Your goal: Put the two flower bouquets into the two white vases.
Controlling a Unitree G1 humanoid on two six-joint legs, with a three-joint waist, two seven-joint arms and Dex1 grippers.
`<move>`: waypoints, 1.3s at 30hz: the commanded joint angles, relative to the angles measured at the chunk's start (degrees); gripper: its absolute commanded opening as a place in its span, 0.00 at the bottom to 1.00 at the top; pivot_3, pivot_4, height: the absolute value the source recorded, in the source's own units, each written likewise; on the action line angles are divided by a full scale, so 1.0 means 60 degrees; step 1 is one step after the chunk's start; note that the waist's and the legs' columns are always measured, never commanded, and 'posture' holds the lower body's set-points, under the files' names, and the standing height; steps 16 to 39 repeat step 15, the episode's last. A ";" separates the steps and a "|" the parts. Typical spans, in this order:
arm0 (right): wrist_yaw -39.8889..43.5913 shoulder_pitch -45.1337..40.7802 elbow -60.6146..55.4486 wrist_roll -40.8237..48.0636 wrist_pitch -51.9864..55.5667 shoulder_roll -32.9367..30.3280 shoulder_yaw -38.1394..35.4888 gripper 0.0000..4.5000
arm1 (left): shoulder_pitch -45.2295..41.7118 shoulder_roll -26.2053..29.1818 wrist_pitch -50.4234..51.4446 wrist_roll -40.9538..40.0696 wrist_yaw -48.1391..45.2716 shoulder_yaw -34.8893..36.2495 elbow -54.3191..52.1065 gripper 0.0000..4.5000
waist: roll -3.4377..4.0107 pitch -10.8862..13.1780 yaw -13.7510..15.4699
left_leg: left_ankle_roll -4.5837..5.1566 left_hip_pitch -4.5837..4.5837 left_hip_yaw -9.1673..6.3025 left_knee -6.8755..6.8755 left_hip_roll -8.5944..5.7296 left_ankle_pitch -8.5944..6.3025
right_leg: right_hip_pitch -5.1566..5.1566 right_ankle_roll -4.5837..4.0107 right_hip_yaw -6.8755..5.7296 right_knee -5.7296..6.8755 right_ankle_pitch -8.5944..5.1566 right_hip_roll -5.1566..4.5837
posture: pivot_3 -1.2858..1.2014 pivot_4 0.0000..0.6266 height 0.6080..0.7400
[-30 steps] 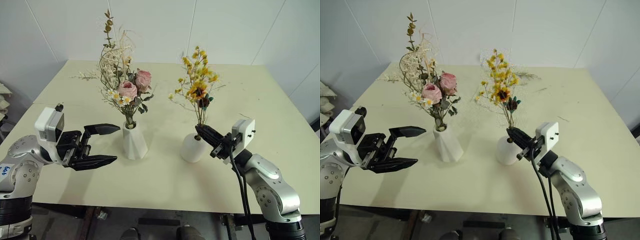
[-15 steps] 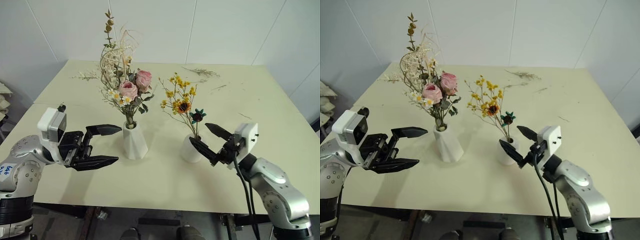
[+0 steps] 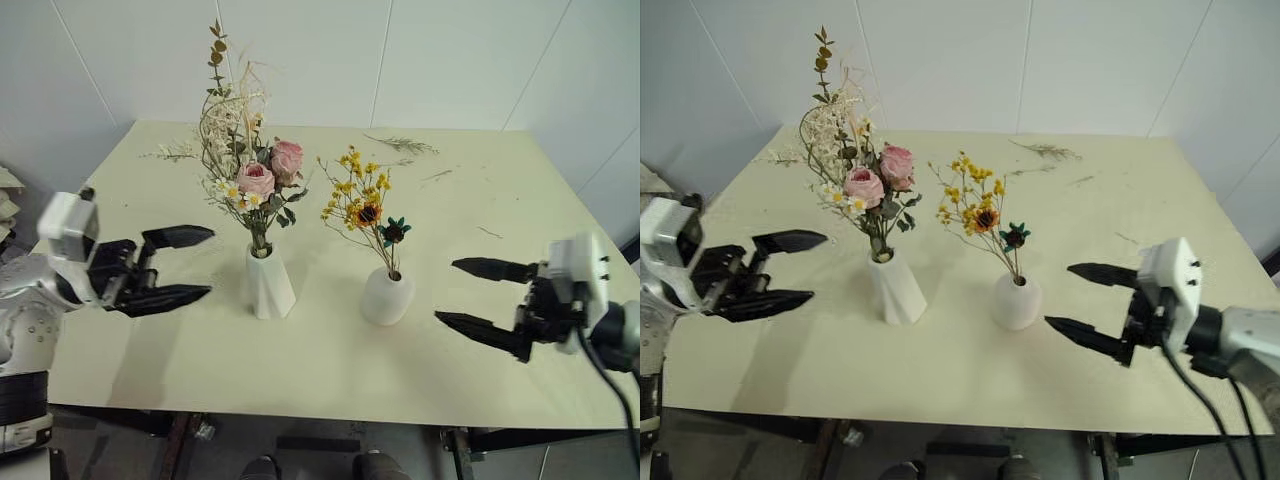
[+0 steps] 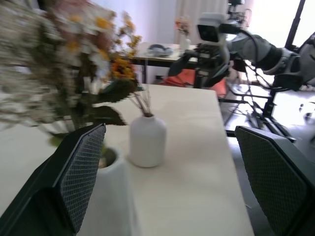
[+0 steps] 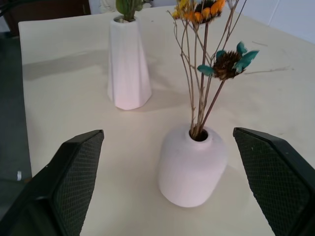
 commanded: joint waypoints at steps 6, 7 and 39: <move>0.1858 -0.0011 0.1960 -0.0931 -0.0709 -0.0876 -0.0697 0.99 | 0.0740 0.0802 -0.0720 0.0496 -0.0651 0.1073 0.1202 1.00 | -0.0001 0.0001 0.0016 | 0.0004 -0.0001 0.0011 0.0002 -0.0002 -0.0003 | 0.0001 0.0000 0.0001 -0.0009 0.0000 -0.0005 | 0.52 0.24 1.00; 0.1905 -0.0045 0.2020 -0.0988 -0.0726 -0.0874 -0.0695 0.99 | 0.0731 0.0851 -0.0801 0.0546 -0.0718 0.1100 0.1361 1.00 | -0.0001 0.0001 0.0016 | 0.0003 -0.0001 0.0011 0.0003 -0.0001 -0.0003 | 0.0001 -0.0001 0.0001 -0.0008 0.0002 -0.0004 | 0.52 0.24 1.00; 0.1477 -0.0429 0.2326 -0.1195 -0.0949 -0.0414 -0.0752 0.99 | 0.0275 0.0764 -0.1607 0.1108 -0.0892 0.0790 0.2293 1.00 | 0.0000 0.0002 0.0016 | 0.0002 -0.0004 0.0011 0.0000 0.0000 -0.0002 | -0.0004 0.0001 0.0001 -0.0005 0.0003 -0.0004 | 0.52 0.24 1.00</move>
